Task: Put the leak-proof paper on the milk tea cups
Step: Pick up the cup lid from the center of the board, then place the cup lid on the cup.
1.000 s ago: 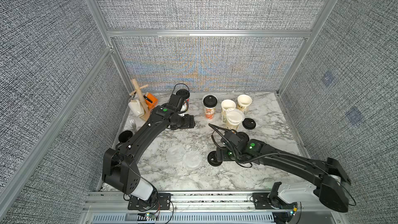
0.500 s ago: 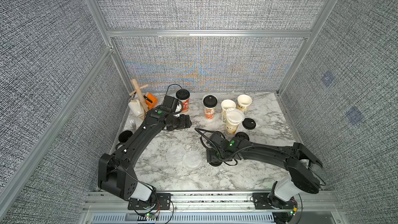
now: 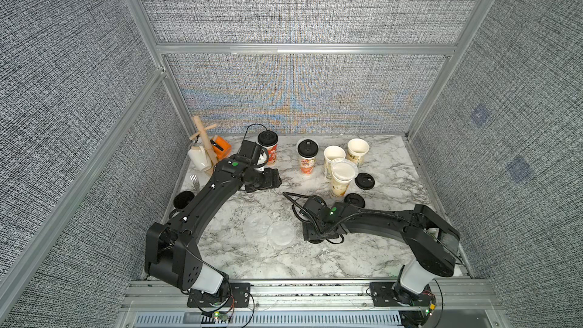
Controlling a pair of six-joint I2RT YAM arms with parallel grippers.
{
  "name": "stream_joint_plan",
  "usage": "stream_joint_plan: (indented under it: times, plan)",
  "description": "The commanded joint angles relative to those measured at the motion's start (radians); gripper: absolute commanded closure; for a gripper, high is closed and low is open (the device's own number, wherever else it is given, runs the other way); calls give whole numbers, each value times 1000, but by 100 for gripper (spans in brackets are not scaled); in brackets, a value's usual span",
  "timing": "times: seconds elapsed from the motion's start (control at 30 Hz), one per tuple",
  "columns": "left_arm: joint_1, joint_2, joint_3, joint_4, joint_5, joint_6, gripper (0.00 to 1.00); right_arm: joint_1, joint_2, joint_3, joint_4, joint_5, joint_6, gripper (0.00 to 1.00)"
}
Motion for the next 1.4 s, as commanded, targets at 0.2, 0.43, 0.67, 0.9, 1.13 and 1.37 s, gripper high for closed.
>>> stream_joint_plan:
  times: [0.2, 0.43, 0.67, 0.9, 1.13, 1.37]
  plan:
    - [2, 7, 3, 12, 5, 14, 16, -5, 14, 20, 1, 36, 14, 17]
    - [2, 6, 0, 7, 5, 18, 16, -4, 37, 27, -13, 41, 10, 21]
    - [2, 7, -2, 10, 7, 17, 16, -1, 26, 17, -21, 47, 6, 25]
    - [4, -3, 2, 1, 2, 22, 15, -5, -57, 90, -121, 86, -50, 27]
    - [3, -14, 17, -21, 30, 28, 16, -42, -213, 294, -317, 123, -188, 28]
    - [5, 4, 59, -58, 87, 73, 16, -233, -277, 557, -458, 127, -394, 28]
